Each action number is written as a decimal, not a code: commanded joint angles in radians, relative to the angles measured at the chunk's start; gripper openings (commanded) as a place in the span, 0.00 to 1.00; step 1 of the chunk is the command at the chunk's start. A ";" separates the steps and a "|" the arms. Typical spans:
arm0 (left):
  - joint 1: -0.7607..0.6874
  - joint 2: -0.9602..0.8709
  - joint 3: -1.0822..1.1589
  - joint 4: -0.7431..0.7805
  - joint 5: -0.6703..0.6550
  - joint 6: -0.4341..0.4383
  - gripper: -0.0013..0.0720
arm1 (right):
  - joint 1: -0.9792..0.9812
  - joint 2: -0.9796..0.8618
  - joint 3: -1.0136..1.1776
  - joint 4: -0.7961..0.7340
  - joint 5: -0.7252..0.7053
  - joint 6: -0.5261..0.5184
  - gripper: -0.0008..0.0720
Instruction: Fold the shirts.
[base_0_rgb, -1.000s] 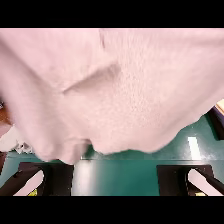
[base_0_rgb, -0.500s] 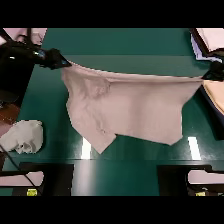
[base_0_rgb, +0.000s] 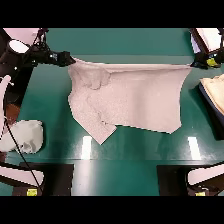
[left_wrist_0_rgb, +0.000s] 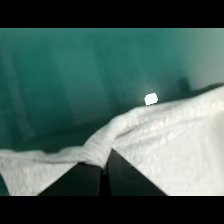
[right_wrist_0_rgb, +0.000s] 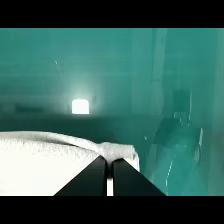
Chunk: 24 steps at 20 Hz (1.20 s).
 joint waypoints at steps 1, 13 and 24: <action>-0.001 -0.006 -0.002 0.130 -0.137 0.026 0.05 | 0.006 0.008 -0.072 -0.002 0.011 -0.003 0.03; -0.001 -0.006 -0.242 0.196 -0.169 -0.046 0.24 | 0.056 0.177 -0.556 0.010 -0.150 -0.005 0.03; 0.107 0.239 -0.496 0.242 -0.284 -0.165 0.92 | -0.038 0.316 -0.461 0.036 0.167 -0.041 0.57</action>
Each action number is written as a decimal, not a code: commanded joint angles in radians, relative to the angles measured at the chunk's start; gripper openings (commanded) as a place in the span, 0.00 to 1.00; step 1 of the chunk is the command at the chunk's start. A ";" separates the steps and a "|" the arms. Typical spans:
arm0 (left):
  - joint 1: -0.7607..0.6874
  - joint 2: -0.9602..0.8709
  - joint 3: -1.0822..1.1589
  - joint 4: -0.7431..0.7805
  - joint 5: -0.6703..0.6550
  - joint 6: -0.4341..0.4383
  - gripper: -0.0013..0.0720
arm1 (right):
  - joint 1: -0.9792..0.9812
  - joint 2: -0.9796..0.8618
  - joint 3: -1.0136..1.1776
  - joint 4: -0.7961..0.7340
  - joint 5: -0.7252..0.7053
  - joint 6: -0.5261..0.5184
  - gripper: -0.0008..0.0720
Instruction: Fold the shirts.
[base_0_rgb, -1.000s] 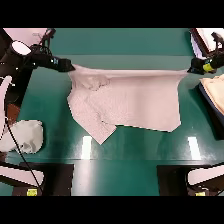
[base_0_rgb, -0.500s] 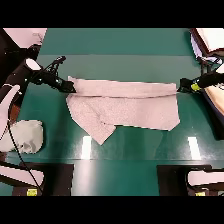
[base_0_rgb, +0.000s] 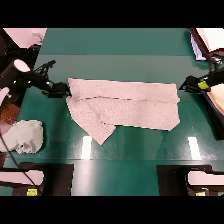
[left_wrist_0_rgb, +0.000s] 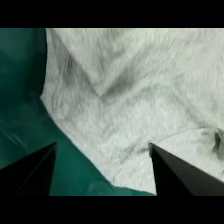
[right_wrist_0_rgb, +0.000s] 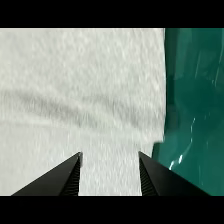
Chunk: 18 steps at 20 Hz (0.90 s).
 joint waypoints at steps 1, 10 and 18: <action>0.002 0.163 -0.243 -0.010 0.019 -0.037 0.91 | -0.028 0.075 0.008 0.004 0.119 -0.024 0.57; -0.224 0.325 -0.685 -0.312 0.259 -0.060 0.92 | -0.011 0.160 0.008 0.004 0.098 -0.025 0.57; -0.295 0.325 -0.681 -0.384 0.381 -0.082 0.08 | -0.017 0.161 0.008 0.002 0.140 -0.026 0.57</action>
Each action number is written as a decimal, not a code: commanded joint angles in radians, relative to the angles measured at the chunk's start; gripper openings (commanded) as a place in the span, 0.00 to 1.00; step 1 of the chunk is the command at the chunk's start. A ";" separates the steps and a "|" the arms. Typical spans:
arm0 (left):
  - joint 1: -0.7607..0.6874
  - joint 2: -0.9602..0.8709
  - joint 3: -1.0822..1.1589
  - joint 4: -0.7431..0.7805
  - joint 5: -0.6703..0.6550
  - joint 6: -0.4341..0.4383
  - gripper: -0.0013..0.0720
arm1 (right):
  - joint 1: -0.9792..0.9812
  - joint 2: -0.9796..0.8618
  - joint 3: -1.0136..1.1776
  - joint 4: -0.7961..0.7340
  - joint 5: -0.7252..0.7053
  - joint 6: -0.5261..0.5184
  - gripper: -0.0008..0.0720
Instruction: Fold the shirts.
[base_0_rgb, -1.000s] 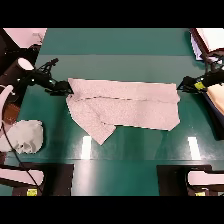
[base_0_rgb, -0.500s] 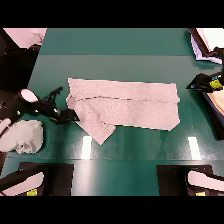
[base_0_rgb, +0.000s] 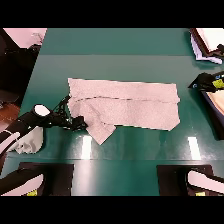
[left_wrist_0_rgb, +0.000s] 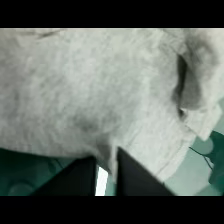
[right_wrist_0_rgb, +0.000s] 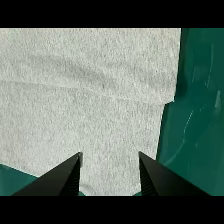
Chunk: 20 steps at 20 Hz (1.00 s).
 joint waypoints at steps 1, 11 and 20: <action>-0.015 0.004 0.006 -0.054 0.024 -0.008 0.05 | -0.011 0.002 0.001 -0.002 0.040 -0.001 0.57; -0.015 0.005 0.309 0.168 -0.230 0.014 0.05 | -0.167 0.203 -0.665 0.006 -0.062 -0.001 0.58; -0.015 0.005 0.359 0.232 -0.291 0.010 0.05 | -0.038 0.137 -0.807 0.183 -0.323 -0.034 0.52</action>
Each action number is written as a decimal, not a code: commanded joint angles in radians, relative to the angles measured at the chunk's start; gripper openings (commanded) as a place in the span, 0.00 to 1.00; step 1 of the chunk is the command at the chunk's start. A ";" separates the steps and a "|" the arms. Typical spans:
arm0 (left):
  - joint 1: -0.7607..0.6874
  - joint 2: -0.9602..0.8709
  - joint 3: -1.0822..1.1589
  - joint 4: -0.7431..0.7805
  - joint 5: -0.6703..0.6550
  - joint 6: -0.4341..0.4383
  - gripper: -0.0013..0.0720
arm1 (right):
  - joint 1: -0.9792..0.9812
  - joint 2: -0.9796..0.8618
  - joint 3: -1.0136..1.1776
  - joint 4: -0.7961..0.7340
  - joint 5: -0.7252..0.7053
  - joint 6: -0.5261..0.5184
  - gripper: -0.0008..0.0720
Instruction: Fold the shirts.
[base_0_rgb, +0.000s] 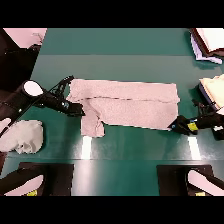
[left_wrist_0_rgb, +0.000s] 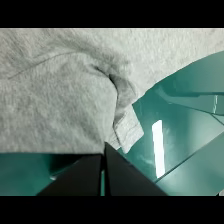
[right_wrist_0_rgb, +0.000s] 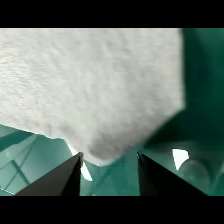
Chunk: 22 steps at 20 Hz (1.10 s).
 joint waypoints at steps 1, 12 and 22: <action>0.000 0.001 0.009 0.042 -0.027 0.000 0.05 | 0.042 -0.005 -0.022 0.020 -0.114 -0.005 0.35; 0.000 0.214 -0.043 0.193 -0.338 -0.027 0.05 | 0.043 0.396 0.016 -0.240 0.249 -0.003 0.03; 0.000 0.207 0.063 0.195 0.070 -0.065 0.05 | 0.064 0.218 0.255 -0.233 0.165 0.006 0.03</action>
